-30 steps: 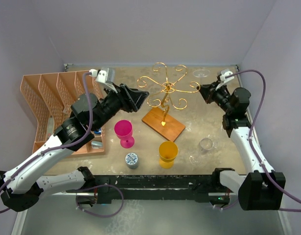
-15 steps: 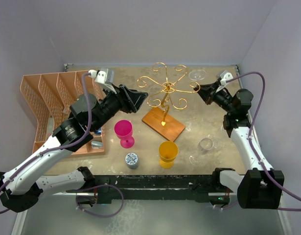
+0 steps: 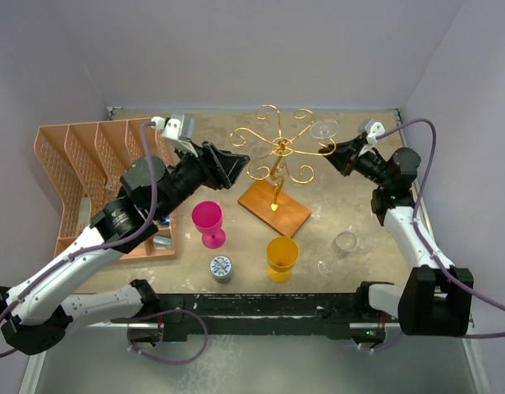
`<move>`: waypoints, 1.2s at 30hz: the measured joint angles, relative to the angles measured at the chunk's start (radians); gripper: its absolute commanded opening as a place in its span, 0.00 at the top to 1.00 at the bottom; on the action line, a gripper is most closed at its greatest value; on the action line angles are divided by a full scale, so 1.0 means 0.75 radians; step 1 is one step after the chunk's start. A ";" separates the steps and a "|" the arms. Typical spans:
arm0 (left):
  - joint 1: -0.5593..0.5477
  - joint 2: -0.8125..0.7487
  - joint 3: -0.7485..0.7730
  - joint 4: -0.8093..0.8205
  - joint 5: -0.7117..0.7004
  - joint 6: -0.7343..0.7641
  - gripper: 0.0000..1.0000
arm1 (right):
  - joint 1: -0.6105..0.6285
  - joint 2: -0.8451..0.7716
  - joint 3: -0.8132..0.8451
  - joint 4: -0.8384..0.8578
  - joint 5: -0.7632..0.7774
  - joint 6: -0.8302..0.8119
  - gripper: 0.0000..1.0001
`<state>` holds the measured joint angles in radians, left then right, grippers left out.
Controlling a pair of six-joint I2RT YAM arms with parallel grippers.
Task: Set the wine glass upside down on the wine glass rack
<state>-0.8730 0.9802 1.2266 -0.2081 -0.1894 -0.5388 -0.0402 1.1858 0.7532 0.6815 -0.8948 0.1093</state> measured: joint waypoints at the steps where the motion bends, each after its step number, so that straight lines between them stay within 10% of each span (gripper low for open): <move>1: 0.000 0.003 0.001 -0.001 -0.001 0.001 0.46 | 0.000 0.007 0.000 0.012 -0.013 0.007 1.00; 36: 0.000 0.013 0.011 -0.016 -0.012 -0.026 0.46 | 0.019 -0.182 -0.065 0.076 -0.181 0.120 1.00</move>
<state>-0.8730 0.9897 1.2350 -0.2199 -0.1986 -0.5587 -0.0261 1.0496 0.7048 0.7383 -1.0306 0.1993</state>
